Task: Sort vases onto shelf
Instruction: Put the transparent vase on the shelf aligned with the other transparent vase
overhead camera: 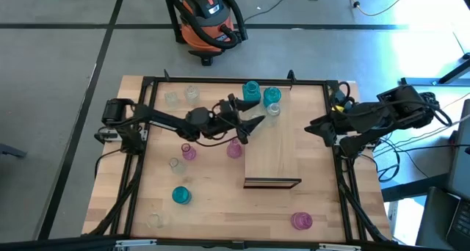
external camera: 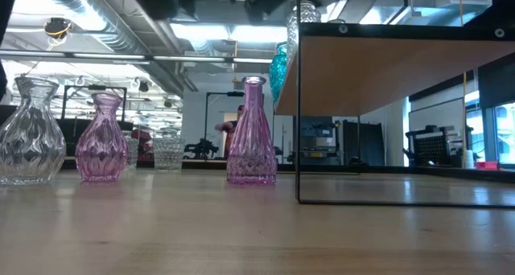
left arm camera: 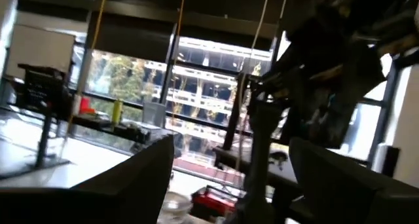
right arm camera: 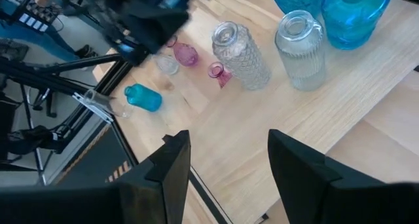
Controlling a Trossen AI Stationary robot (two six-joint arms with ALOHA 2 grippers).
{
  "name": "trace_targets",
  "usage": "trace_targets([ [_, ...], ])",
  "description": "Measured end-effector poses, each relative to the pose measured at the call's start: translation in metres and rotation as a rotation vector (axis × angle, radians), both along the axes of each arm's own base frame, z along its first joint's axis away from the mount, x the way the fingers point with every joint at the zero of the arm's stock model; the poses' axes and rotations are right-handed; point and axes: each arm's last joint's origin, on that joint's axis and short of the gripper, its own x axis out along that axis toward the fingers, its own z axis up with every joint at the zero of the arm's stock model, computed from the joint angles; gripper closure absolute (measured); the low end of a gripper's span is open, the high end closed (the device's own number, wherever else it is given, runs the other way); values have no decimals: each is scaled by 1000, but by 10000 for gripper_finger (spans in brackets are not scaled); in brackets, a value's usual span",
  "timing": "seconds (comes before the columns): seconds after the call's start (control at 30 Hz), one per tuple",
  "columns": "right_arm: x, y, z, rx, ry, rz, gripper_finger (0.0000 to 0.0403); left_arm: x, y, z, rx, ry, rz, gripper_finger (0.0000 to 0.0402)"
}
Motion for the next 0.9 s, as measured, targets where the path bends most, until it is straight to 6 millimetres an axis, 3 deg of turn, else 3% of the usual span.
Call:
trace_targets([
  [0.1, 4, 2, -1, -22, 13, 20, 219, -7, -11, 9, -102, 52, -72, 121],
  [0.23, 7, 3, -3, -47, 23, 36, 219, -10, -24, -5, -285, 264, -191, 164],
  [0.37, 9, 3, -4, -71, 29, 46, 219, -11, -32, -12, -318, 343, -268, 234],
  [0.63, 11, 5, -5, -43, 39, 63, 219, -10, -24, -13, -343, 348, -284, 379],
  [0.9, 11, 6, -5, -20, 38, 58, 219, -1, -22, -36, -492, 419, -322, 398],
])
